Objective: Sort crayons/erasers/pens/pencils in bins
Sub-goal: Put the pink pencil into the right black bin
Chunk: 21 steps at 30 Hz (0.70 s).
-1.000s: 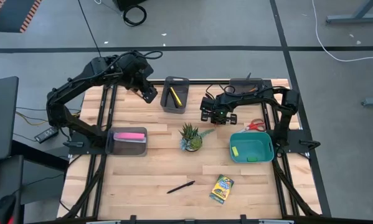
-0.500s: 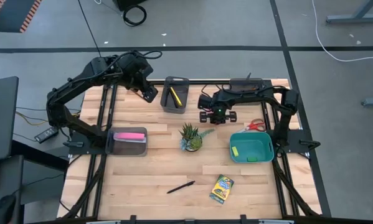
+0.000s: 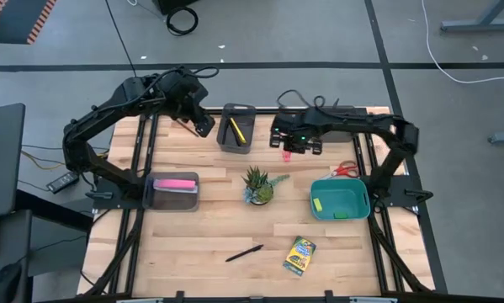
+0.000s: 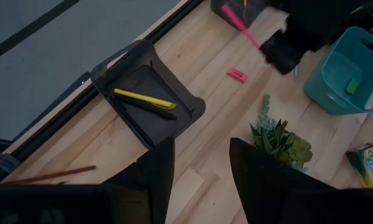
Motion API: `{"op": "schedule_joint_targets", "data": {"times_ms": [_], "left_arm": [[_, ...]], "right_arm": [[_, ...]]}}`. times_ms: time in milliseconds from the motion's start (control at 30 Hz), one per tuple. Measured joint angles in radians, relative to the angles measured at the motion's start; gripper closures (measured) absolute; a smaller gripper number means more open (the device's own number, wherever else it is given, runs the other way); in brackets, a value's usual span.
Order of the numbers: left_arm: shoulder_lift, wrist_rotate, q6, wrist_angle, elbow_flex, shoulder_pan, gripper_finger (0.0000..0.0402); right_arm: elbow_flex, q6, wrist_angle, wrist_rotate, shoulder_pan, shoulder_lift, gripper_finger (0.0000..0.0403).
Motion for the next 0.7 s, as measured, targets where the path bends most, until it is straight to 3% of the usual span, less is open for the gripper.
{"op": "schedule_joint_targets", "data": {"times_ms": [300,600,700], "left_arm": [[0.000,0.000,0.074,0.004,0.000,0.000,0.0239],[0.000,0.000,0.123,-0.021,0.000,0.000,0.0239],[0.000,0.000,0.140,-0.039,0.000,0.000,0.0239]], "right_arm": [[-0.179,0.308,0.014,0.097,-0.062,-0.233,0.0361],[-0.479,0.480,0.361,0.100,-0.222,-0.457,0.0361],[-0.520,0.501,0.385,0.095,-0.258,-0.489,0.0361]]}}
